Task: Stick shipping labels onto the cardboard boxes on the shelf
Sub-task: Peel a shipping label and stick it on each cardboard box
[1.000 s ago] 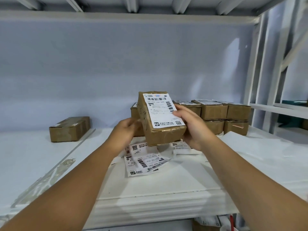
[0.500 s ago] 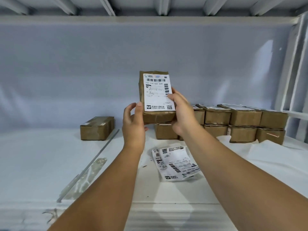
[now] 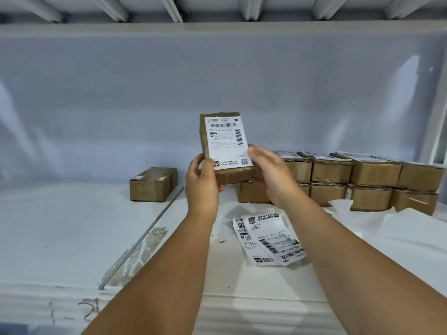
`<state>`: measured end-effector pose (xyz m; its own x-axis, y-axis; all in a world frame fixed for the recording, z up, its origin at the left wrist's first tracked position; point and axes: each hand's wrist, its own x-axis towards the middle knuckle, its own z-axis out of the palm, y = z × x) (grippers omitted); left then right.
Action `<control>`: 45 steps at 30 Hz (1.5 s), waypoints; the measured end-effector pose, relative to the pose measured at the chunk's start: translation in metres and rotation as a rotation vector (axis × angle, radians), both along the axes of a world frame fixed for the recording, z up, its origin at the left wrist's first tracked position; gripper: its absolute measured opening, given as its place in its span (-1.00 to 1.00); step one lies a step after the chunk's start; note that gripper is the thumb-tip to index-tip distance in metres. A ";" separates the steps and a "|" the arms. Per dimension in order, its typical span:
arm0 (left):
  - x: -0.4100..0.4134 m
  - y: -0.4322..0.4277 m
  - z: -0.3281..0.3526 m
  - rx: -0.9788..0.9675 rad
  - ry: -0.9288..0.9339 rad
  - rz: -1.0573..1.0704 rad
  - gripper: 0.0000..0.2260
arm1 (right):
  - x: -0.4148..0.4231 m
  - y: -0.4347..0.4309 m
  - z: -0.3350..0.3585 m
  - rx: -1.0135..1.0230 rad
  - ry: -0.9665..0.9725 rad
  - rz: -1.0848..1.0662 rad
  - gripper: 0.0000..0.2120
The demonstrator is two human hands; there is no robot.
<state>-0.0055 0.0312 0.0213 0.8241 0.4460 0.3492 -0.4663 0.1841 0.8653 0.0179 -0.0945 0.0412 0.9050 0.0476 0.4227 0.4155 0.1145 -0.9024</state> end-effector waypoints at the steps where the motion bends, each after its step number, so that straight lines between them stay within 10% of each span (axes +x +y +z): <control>1: 0.003 0.003 -0.001 -0.016 0.015 0.033 -0.72 | -0.002 0.002 -0.002 -0.109 -0.034 -0.011 -0.66; 13: 0.033 0.021 -0.018 0.044 0.265 0.223 -0.69 | 0.005 0.012 -0.023 -0.787 -0.081 -0.234 -0.61; 32: 0.046 0.014 -0.028 0.640 0.479 0.196 -0.63 | 0.016 0.005 -0.032 -0.846 0.062 -0.308 -0.79; 45: 0.040 0.009 -0.026 0.646 0.460 0.131 -0.60 | 0.011 0.005 -0.034 -0.816 0.051 -0.200 -0.71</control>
